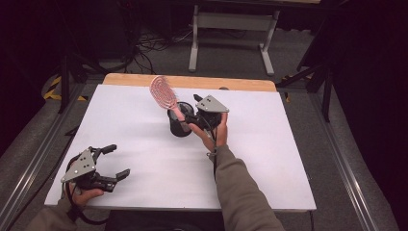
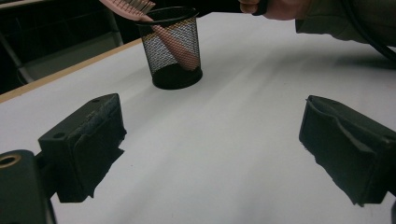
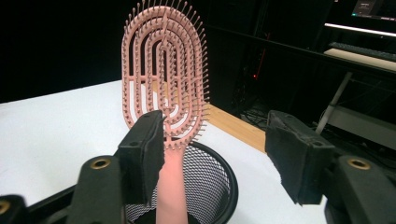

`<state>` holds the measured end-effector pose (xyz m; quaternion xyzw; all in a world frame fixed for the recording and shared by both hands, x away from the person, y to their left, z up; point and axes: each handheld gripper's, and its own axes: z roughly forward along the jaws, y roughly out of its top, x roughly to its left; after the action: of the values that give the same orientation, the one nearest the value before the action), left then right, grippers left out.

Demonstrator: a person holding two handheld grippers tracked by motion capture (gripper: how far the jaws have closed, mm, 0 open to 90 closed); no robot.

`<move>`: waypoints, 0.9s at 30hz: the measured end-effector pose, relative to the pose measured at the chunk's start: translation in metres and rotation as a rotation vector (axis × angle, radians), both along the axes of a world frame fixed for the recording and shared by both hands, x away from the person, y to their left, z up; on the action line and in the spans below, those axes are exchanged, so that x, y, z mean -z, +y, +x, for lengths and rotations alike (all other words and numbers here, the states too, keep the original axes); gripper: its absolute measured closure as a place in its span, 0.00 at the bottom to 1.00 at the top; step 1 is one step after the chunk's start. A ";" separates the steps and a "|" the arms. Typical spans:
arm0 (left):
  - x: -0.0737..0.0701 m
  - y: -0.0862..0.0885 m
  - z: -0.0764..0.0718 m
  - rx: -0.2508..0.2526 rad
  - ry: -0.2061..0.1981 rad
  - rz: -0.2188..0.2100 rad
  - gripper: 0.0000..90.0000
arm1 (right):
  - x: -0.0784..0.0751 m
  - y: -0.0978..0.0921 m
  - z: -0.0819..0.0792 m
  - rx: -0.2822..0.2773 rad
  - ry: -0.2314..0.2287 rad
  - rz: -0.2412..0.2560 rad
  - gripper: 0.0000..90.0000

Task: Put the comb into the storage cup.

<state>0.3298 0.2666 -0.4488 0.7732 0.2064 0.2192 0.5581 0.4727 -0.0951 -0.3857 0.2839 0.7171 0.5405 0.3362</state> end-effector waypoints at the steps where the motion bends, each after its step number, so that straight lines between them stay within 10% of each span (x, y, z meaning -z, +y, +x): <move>1: 0.000 0.000 0.000 0.000 0.000 0.000 0.09 | -0.001 -0.001 -0.001 0.005 -0.002 -0.001 0.41; 27: 0.001 -0.002 0.002 0.003 0.001 0.008 0.08 | -0.010 -0.012 -0.007 0.052 -0.033 -0.001 0.13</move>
<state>0.3314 0.2647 -0.4495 0.7759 0.2045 0.2188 0.5553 0.4655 -0.1073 -0.3754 0.2935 0.7042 0.5357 0.3620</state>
